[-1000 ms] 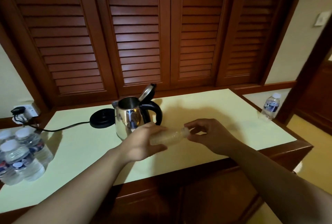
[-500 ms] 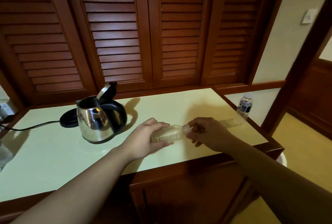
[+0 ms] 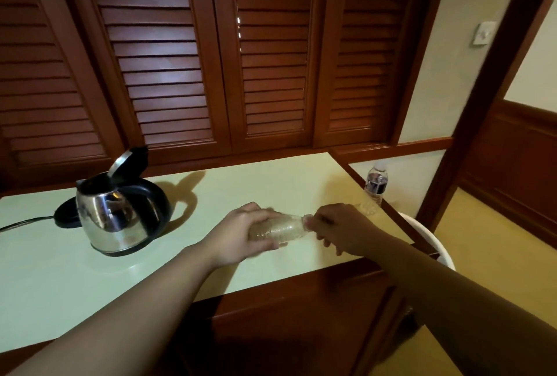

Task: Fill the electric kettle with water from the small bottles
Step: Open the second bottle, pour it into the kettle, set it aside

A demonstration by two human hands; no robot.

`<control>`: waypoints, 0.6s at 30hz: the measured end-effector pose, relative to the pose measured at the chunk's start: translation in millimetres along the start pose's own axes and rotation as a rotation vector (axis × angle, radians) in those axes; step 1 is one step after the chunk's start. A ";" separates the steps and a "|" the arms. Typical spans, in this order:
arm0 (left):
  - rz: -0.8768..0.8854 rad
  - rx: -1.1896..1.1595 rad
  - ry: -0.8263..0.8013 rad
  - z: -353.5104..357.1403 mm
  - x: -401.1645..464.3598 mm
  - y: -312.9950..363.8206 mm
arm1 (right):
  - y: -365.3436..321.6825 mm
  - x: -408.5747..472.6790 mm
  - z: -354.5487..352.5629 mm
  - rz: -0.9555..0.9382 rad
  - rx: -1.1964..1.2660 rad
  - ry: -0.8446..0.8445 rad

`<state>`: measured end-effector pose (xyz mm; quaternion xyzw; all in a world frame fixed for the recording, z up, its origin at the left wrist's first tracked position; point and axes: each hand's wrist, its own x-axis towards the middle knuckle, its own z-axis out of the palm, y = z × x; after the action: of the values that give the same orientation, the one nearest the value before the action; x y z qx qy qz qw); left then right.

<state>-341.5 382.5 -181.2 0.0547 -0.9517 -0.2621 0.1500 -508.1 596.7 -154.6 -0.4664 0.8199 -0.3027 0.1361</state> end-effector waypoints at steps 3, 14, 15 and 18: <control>0.001 0.005 -0.009 3.1 10.4 2.6 | 5.9 0.4 -9.3 -0.032 0.112 0.048; 0.001 -0.008 0.018 22.0 38.8 8.5 | 35.7 10.6 -23.2 0.090 -0.084 0.070; -0.016 -0.027 0.036 24.5 39.7 6.7 | 43.8 9.5 -23.3 0.152 -0.085 0.056; -0.086 -0.095 0.081 34.8 43.2 0.8 | 80.3 1.4 -19.7 0.296 -0.091 0.097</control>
<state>-393.5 392.1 -198.2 0.0989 -0.9281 -0.3110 0.1794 -573.6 633.5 -189.3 -0.3312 0.8981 -0.2640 0.1182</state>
